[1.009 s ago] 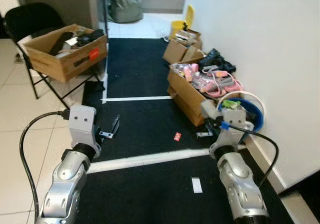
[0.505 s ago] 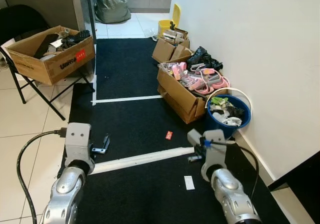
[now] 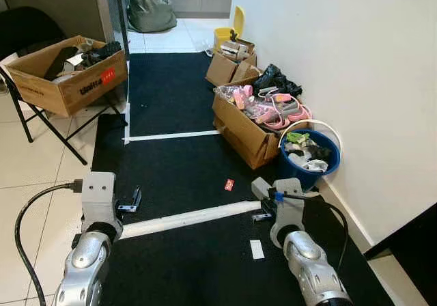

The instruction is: Picking trash to rubbish bin

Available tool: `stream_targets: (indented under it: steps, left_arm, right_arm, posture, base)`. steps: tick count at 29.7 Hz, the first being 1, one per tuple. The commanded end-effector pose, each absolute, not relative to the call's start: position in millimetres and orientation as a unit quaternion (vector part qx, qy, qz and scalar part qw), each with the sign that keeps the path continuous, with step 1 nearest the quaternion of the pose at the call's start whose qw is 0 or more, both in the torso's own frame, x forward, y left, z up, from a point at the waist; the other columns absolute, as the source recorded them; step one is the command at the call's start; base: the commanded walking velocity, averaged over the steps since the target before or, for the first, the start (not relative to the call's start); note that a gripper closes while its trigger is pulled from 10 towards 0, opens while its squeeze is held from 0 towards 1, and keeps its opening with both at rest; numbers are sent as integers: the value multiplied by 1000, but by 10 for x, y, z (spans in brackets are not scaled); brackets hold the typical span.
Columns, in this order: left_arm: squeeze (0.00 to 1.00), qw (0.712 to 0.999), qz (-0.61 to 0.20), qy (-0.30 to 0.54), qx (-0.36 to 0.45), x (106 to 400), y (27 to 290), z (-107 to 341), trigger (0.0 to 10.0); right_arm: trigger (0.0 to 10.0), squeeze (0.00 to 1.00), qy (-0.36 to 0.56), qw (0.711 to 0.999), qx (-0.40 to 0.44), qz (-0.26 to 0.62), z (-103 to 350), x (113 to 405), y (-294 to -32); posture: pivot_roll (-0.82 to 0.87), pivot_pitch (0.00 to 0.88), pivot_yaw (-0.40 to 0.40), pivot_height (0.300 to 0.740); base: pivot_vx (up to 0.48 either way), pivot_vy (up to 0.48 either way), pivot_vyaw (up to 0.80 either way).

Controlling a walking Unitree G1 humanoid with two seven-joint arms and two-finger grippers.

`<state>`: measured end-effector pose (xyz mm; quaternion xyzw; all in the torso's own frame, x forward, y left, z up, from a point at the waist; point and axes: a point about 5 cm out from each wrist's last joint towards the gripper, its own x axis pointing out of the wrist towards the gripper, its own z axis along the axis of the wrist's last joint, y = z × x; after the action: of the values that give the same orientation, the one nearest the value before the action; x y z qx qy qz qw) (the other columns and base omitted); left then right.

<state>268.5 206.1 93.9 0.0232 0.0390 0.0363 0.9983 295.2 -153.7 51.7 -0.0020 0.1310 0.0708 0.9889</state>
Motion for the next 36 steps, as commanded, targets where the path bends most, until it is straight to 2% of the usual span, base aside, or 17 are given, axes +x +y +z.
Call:
stream_targets:
  steps: [1,36]
  left_arm:
    - [0,998,34,44,22,2686,2029,899,10000]
    - [0,998,31,40,32,2749,2018,903,10000]
  right_arm:
    - [10000,0,135,989,-1,66,487,2943,-1549]
    - [10000,0,132,989,2,65,460,2962,-1537]
  posture:
    - [6,89,-59,740]
    - [7,86,-61,740]
  base:
    - [345,0,0]
    - [377,0,0]
